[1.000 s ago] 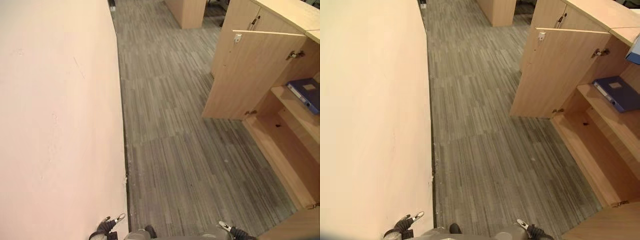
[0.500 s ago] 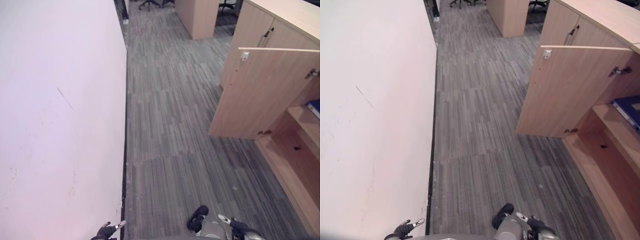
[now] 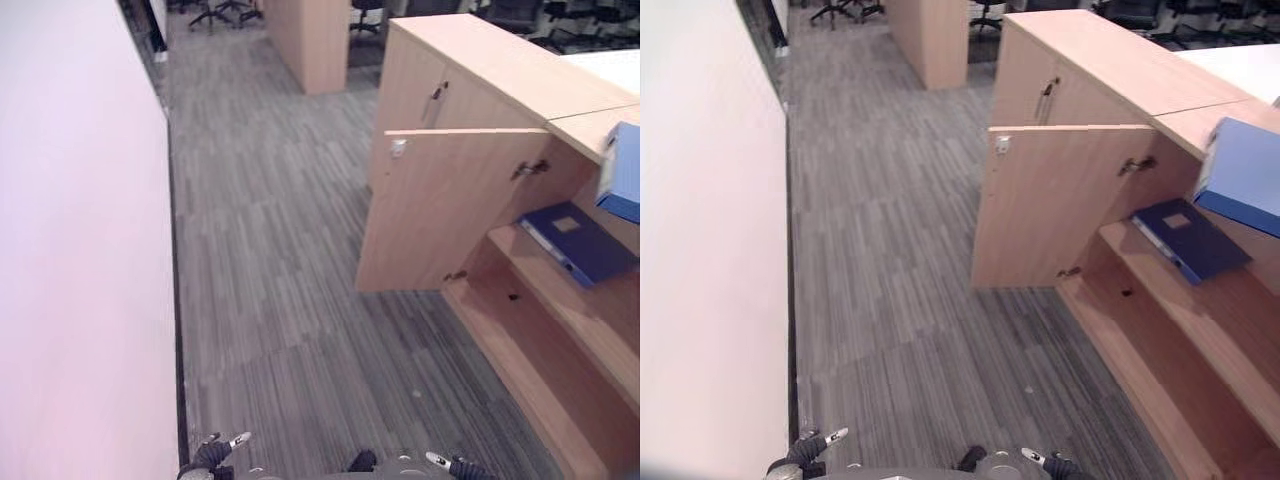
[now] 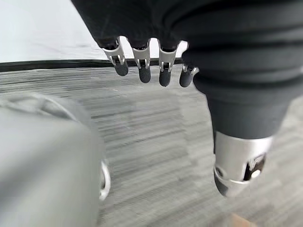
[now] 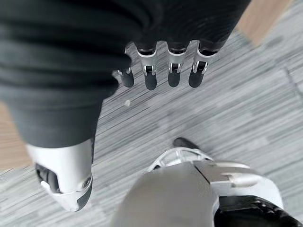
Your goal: Put the empty folder in the office cabinet
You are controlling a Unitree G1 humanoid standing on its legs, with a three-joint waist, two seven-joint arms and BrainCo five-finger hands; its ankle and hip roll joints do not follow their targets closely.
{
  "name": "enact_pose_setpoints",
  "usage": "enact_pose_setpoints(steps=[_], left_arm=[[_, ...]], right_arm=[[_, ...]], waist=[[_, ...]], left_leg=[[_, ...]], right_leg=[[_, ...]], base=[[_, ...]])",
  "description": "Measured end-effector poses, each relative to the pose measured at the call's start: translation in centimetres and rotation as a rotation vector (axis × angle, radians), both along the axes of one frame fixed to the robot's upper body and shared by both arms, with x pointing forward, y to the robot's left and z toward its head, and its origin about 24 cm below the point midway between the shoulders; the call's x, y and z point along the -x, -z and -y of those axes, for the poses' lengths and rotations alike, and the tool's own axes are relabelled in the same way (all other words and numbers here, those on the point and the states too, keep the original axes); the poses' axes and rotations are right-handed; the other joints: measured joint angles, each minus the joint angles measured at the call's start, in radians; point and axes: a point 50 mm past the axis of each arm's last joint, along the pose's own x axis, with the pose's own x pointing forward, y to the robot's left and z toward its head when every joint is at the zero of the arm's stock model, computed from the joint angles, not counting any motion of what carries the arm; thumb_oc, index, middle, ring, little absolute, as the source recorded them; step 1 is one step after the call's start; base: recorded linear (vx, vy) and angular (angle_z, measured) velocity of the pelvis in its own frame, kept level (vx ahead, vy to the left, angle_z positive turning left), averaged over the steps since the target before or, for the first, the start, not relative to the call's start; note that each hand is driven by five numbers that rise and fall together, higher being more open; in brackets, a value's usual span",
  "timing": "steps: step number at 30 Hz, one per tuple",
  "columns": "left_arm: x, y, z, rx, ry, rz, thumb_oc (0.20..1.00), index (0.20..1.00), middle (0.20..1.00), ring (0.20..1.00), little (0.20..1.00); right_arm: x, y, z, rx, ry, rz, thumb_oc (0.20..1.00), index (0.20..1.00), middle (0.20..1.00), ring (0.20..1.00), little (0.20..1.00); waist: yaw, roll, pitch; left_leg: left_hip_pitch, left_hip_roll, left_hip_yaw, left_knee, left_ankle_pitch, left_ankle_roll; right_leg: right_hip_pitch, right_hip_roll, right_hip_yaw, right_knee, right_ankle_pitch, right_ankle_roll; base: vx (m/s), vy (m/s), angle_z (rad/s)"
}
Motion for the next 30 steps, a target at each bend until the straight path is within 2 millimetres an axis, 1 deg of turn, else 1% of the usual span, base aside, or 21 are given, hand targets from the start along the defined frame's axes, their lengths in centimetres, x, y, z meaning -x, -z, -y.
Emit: enact_pose_setpoints(steps=[1,3,4,5,6,7,8,9,11,12,13,16,17,18,19,21,24,25,28,29,30], left_arm=[[0.3,0.0,-0.1,-0.001,-0.001,-0.004,1.0,1.0,1.0,1.0,1.0],[1.4,0.2,-0.8,-0.009,-0.041,-0.031,1.0,1.0,1.0,1.0,1.0],[2.0,0.2,-1.1,-0.015,-0.052,-0.043,1.0,1.0,1.0,1.0,1.0],[2.2,0.2,-1.2,-0.018,-0.056,-0.048,1.0,1.0,1.0,1.0,1.0],[2.3,0.3,-1.1,-0.016,-0.058,-0.05,1.0,1.0,1.0,1.0,1.0],[2.2,0.3,-0.9,-0.01,-0.062,-0.045,1.0,1.0,1.0,1.0,1.0],[2.5,0.4,-0.8,-0.005,-0.069,-0.05,1.0,1.0,1.0,1.0,1.0],[3.1,0.4,-1.4,-0.015,-0.097,-0.06,1.0,1.0,1.0,1.0,1.0],[2.5,-0.1,-2.6,-0.049,-0.097,-0.039,1.0,1.0,1.0,1.0,1.0],[2.5,-0.2,-3.0,-0.062,-0.096,-0.044,1.0,1.0,1.0,1.0,1.0],[2.3,-0.3,-3.1,-0.064,-0.094,-0.038,1.0,1.0,1.0,1.0,1.0],[0.5,-0.7,-2.7,-0.071,-0.024,0.01,1.0,1.0,1.0,1.0,1.0],[0.7,-0.6,-2.5,-0.066,-0.012,0.007,1.0,1.0,1.0,1.0,1.0],[-0.2,-0.7,-1.9,-0.063,0.028,0.025,1.0,1.0,1.0,1.0,1.0],[0.2,-0.4,-1.1,-0.061,0.103,-0.002,1.0,1.0,1.0,1.0,1.0],[-0.7,-0.5,-0.3,-0.065,0.192,0.011,1.0,1.0,1.0,1.0,1.0],[-2.7,-1.3,0.1,-0.115,0.347,0.055,1.0,1.0,1.0,1.0,1.0],[-5.3,-2.8,0.7,-0.172,0.528,0.151,1.0,1.0,1.0,1.0,1.0],[-7.1,-3.8,1.3,-0.202,0.618,0.22,1.0,1.0,1.0,1.0,1.0],[-7.3,-3.9,1.7,-0.205,0.66,0.221,1.0,1.0,1.0,1.0,1.0],[-7.1,-3.7,1.9,-0.199,0.667,0.215,1.0,1.0,1.0,1.0,1.0]], right_arm=[[-0.4,0.0,-0.2,-0.005,-0.003,0.007,1.0,1.0,1.0,1.0,1.0],[-0.6,0.0,-0.6,-0.013,-0.009,0.021,1.0,1.0,1.0,1.0,1.0],[-0.7,0.0,-0.7,-0.016,-0.01,0.021,1.0,1.0,1.0,1.0,1.0],[-0.6,0.0,-0.7,-0.015,-0.017,0.021,1.0,1.0,1.0,1.0,1.0],[-0.3,0.1,-0.6,-0.01,-0.023,0.013,1.0,1.0,1.0,1.0,1.0],[0.6,0.1,-0.1,0.002,-0.017,-0.014,1.0,1.0,1.0,1.0,1.0],[1.5,0.2,0.3,0.011,-0.016,-0.044,1.0,1.0,1.0,1.0,1.0],[2.6,0.5,-0.3,0.001,-0.021,-0.083,1.0,1.0,1.0,1.0,1.0],[2.9,0.8,-1.5,-0.033,-0.02,-0.09,1.0,1.0,1.0,1.0,1.0],[2.8,0.8,-1.7,-0.04,-0.015,-0.083,1.0,1.0,1.0,1.0,1.0],[2.6,0.8,-1.8,-0.042,-0.013,-0.078,1.0,1.0,1.0,1.0,1.0],[1.9,0.7,-1.8,-0.043,-0.019,-0.058,1.0,1.0,1.0,1.0,1.0],[1.7,0.7,-1.7,-0.041,-0.02,-0.051,1.0,1.0,1.0,1.0,1.0],[1.4,0.6,-1.8,-0.044,-0.024,-0.041,1.0,1.0,1.0,1.0,1.0],[0.3,0.4,-1.6,-0.039,-0.032,-0.006,1.0,1.0,1.0,1.0,1.0],[-0.6,0.2,-1.7,-0.042,-0.042,0.025,1.0,1.0,1.0,1.0,1.0],[-0.8,0.1,-1.8,-0.042,-0.054,0.032,1.0,1.0,1.0,1.0,1.0],[-1.0,0.1,-1.9,-0.036,-0.073,0.041,1.0,1.0,1.0,1.0,1.0],[-1.6,-0.1,-2.2,-0.039,-0.085,0.069,1.0,1.0,1.0,1.0,1.0],[-2.4,-0.2,-2.8,-0.053,-0.094,0.09,1.0,1.0,1.0,1.0,1.0],[-3.2,-0.5,-2.2,-0.037,-0.1,0.109,1.0,1.0,1.0,1.0,1.0]], waist=[[0.044,-0.014,-0.001],[0.059,-0.025,-0.001],[0.085,-0.025,-0.001],[0.083,-0.015,-0.002],[0.069,-0.018,0.001],[0.075,-0.004,-0.006],[0.1,0.024,-0.019],[0.082,0.005,-0.033],[0.076,-0.048,-0.032],[0.073,-0.058,-0.035],[0.065,-0.059,-0.032],[0.053,-0.036,-0.025],[0.055,-0.022,-0.019],[0.041,-0.02,-0.017],[0.028,0.004,-0.01],[0.006,0.002,-0.007],[-0.004,-0.006,-0.006],[-0.006,-0.02,-0.002],[-0.015,-0.029,0.002],[-0.022,-0.021,0.009],[-0.019,-0.01,0.02]], left_leg=[[0.004,-0.036,-0.039,-0.186,0.027,0.023],[-0.008,-0.055,-0.146,-0.349,0.096,0.011],[-0.001,-0.057,-0.212,-0.444,0.148,0.01],[-0.021,-0.05,-0.229,-0.452,0.196,0.035],[-0.05,-0.046,-0.251,-0.459,0.257,0.04],[-0.046,-0.049,-0.305,-0.508,0.29,0.025],[-0.019,-0.049,-0.364,-0.549,0.323,0.035],[-0.006,-0.081,-0.381,-0.535,0.314,0.035],[0.023,-0.123,-0.331,-0.538,0.284,0.055],[0.034,-0.139,-0.315,-0.546,0.278,0.064],[0.041,-0.157,-0.306,-0.546,0.273,0.072],[0.067,-0.197,-0.256,-0.548,0.249,0.096],[0.066,-0.198,-0.251,-0.547,0.245,0.096],[0.066,-0.208,-0.24,-0.545,0.241,0.104],[0.069,-0.221,-0.244,-0.549,0.219,0.118],[0.085,-0.233,-0.198,-0.55,0.208,0.118],[0.086,-0.241,-0.179,-0.549,0.204,0.122],[0.085,-0.251,-0.164,-0.55,0.204,0.124],[0.094,-0.26,-0.144,-0.551,0.197,0.134],[0.11,-0.261,-0.12,-0.552,0.192,0.142],[0.117,-0.254,-0.107,-0.559,0.183,0.15]], right_leg=[[0.013,0.004,0.068,-0.02,0.011,0.005],[0.05,0.023,0.153,-0.065,0.022,0.02],[0.057,0.033,0.205,-0.072,0.029,0.031],[0.07,0.035,0.213,-0.073,0.037,0.056],[0.086,0.037,0.214,-0.083,0.036,0.07],[0.093,0.043,0.246,-0.083,0.023,0.078],[0.097,0.05,0.293,-0.079,0.019,0.098],[0.108,0.029,0.315,-0.088,0.025,0.154],[0.096,-0.021,0.304,-0.07,0.03,0.161],[0.098,-0.043,0.308,-0.063,0.033,0.185],[0.095,-0.063,0.309,-0.052,0.031,0.189],[0.084,-0.105,0.345,-0.05,0.047,0.228],[0.083,-0.108,0.347,-0.049,0.048,0.232],[0.068,-0.118,0.36,-0.039,0.058,0.234],[0.028,-0.133,0.38,0.006,0.055,0.236],[0.009,-0.149,0.404,0.015,0.059,0.236],[-0.004,-0.162,0.417,0.016,0.063,0.242],[-0.022,-0.173,0.433,0.026,0.07,0.249],[-0.038,-0.18,0.451,0.041,0.084,0.258],[-0.078,-0.182,0.433,0.09,0.104,0.255],[-0.098,-0.187,0.387,0.117,0.12,0.244]], base=[[0.19,0.126,-1.15],[0.13,0.088,-1.48],[0.11,0.062,-1.42],[0.16,0.096,-1.06],[0.16,0.098,-0.52],[0.15,0.102,-0.76],[0.18,0.148,-1.03],[0.2,0.258,-1.04],[0.14,0.221,-0.59],[0.07,0.161,-0.36],[0.1,0.25,-0.26],[0.06,0.341,-0.35],[0.01,0.309,-0.41],[0.06,0.38,-0.52],[0.05,0.288,-0.66],[0.04,0.236,-0.68],[0.04,0.237,-0.28],[0.08,0.234,-0.27],[0.04,0.161,-0.34],[-0.01,0.216,-0.77],[-0.01,0.281,-1.08]])
